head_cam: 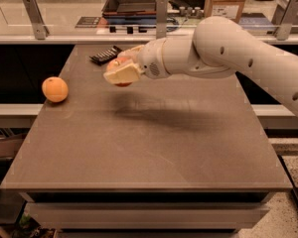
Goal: Move apple near rxbar chocolate
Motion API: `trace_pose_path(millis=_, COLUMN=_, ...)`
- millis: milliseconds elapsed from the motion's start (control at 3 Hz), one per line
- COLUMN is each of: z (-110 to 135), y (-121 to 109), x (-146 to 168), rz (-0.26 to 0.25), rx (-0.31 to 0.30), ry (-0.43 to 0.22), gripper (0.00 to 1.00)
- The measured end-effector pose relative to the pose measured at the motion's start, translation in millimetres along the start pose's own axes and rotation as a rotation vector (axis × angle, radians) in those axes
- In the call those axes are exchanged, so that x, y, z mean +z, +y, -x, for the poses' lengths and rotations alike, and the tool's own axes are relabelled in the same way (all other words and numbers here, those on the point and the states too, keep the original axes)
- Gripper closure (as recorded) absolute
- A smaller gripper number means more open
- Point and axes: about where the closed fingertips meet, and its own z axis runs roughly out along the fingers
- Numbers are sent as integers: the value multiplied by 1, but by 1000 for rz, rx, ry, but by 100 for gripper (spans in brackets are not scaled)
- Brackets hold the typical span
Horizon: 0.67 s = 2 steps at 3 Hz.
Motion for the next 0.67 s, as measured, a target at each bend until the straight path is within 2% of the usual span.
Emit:
trace_pose_path(millis=333, z=5, y=-44, x=6, rz=-72, rx=13, ry=-63, gripper=100)
trace_pose_path(millis=667, z=12, y=-79, x=17, rz=-127, rx=12, ry=-67, gripper=100)
